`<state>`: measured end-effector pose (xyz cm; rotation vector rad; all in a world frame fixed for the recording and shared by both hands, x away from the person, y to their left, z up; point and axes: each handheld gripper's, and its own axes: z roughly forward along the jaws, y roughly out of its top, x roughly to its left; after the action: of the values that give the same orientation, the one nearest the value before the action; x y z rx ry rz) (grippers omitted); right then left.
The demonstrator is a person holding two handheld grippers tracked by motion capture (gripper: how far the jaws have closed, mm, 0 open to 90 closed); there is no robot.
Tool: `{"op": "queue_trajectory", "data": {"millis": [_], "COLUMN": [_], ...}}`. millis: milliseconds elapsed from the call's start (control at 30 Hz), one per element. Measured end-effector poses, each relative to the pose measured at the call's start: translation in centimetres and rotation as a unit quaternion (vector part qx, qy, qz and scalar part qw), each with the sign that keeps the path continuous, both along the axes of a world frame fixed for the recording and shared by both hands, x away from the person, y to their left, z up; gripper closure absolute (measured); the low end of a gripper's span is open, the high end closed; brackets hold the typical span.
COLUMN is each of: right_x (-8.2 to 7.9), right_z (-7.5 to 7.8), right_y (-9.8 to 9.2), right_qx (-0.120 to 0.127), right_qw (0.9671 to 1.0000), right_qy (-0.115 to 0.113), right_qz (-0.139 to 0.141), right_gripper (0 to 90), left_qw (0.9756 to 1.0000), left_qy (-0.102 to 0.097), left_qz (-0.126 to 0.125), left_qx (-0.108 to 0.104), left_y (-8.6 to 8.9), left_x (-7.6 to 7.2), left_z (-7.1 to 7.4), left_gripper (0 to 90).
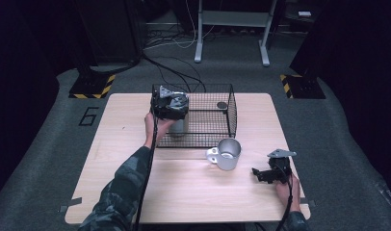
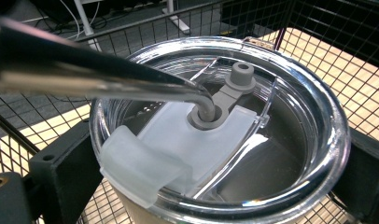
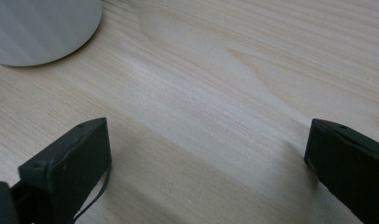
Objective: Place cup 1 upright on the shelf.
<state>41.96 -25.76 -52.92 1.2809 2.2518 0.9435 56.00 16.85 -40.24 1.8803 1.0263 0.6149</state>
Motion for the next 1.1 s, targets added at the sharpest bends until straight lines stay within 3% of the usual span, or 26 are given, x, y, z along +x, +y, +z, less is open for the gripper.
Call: {"op": "queue_trajectory", "data": {"millis": [200, 567, 767, 1100], "right_x": [0.0, 0.0, 0.0, 0.0], "right_z": [0.0, 0.0, 0.0, 0.0], "right_y": [0.0, 0.0, 0.0, 0.0], "right_qx": [0.001, 0.001, 0.001, 0.001], "right_qw": [1.0000, 1.0000, 1.0000, 1.0000], "right_qy": [0.000, 0.000, 0.000, 0.000], "right_qz": [-0.001, -0.001, -0.001, -0.001], "right_gripper": [0.0, 0.1, 0.1, 0.1], "left_qw": [1.0000, 0.9999, 0.9999, 0.9999], "left_qy": [0.004, 0.002, 0.009, 0.012], "left_qz": [0.007, 0.011, 0.001, 0.000], "left_qx": [0.004, -0.011, 0.010, 0.010], "left_y": [-0.1, 0.6, 0.3, 0.6], "left_x": [0.1, -0.2, -0.5, -0.6], "left_z": [-0.6, -1.1, -0.8, -0.6], "left_gripper": [3.7, 3.6, 3.4, 0.0]}}
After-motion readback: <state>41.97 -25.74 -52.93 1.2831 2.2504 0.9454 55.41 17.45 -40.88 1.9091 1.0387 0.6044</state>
